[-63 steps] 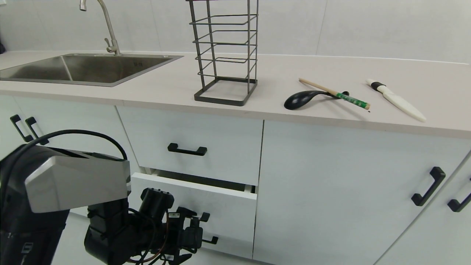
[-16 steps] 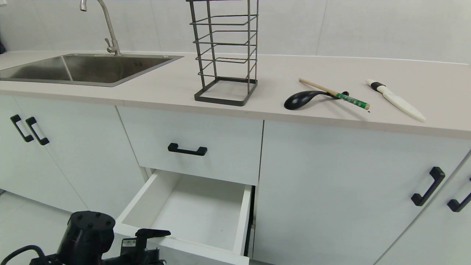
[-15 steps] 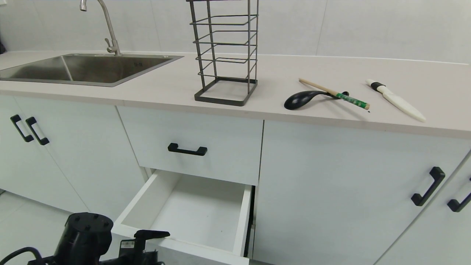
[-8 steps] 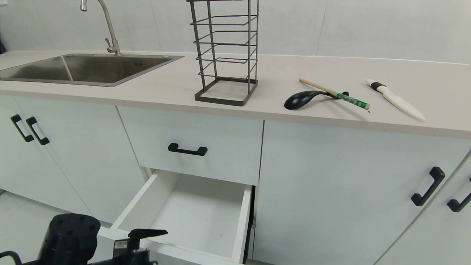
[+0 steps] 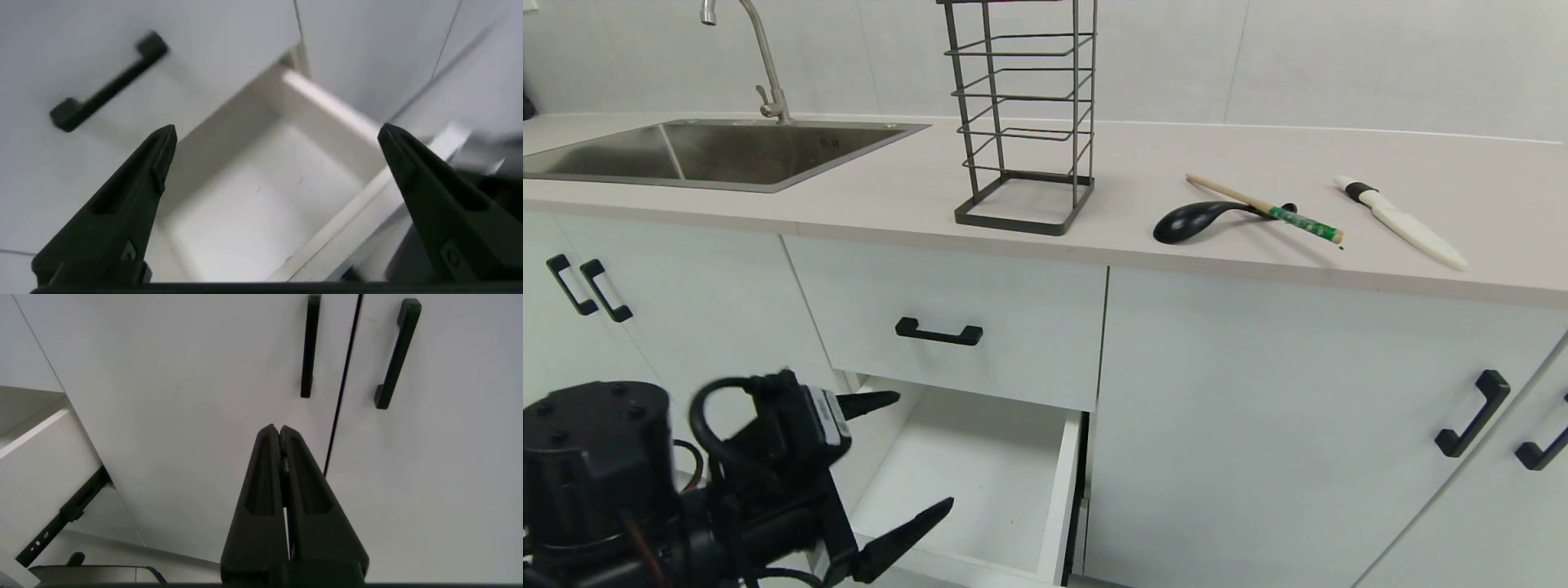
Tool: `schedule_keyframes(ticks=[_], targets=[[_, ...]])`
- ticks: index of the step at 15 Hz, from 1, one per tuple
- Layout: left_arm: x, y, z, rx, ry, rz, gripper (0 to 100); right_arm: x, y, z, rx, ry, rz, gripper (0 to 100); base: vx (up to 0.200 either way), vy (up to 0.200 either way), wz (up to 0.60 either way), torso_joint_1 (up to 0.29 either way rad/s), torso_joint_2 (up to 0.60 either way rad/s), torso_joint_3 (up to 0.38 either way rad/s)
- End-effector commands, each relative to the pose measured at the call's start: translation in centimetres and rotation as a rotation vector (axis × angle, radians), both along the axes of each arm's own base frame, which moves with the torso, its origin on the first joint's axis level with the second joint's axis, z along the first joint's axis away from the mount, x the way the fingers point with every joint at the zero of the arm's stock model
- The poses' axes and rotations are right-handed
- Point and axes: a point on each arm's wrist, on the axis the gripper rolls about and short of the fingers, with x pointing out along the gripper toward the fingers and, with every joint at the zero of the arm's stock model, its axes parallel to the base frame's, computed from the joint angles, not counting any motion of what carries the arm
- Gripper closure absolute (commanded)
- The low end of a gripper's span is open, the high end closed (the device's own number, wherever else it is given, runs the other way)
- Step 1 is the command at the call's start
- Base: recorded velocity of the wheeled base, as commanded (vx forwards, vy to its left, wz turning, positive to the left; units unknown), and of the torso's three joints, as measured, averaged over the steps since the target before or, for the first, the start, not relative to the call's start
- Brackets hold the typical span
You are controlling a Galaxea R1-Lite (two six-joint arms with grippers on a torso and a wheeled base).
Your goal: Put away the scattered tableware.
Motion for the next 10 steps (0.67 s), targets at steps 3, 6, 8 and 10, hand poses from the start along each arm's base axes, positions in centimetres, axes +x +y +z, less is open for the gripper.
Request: schedule_keyframes(ticks=[3,6,8,10], targets=[[-1.5,4.0,3.7,-0.319,-0.006,0.25,0,0.0,0.0,0.0,0.0,0.001,0.0,100,0.0,0.0,0.0,0.0,0.0,0.0],[-5.0,6.4,2.0,-0.325,-0.045,0.338,0,0.0,0.0,0.0,0.0,0.001,0.0,100,0.0,0.0,0.0,0.0,0.0,0.0],[-8.1,7.5,0.5,-0.32,-0.1,0.342,0,0.0,0.0,0.0,0.0,0.001,0.0,100,0.0,0.0,0.0,0.0,0.0,0.0],[-11.0,8.4,0.0,-0.317,-0.184,0.381,0,0.0,0.0,0.0,0.0,0.001,0.0,100,0.0,0.0,0.0,0.0,0.0,0.0]])
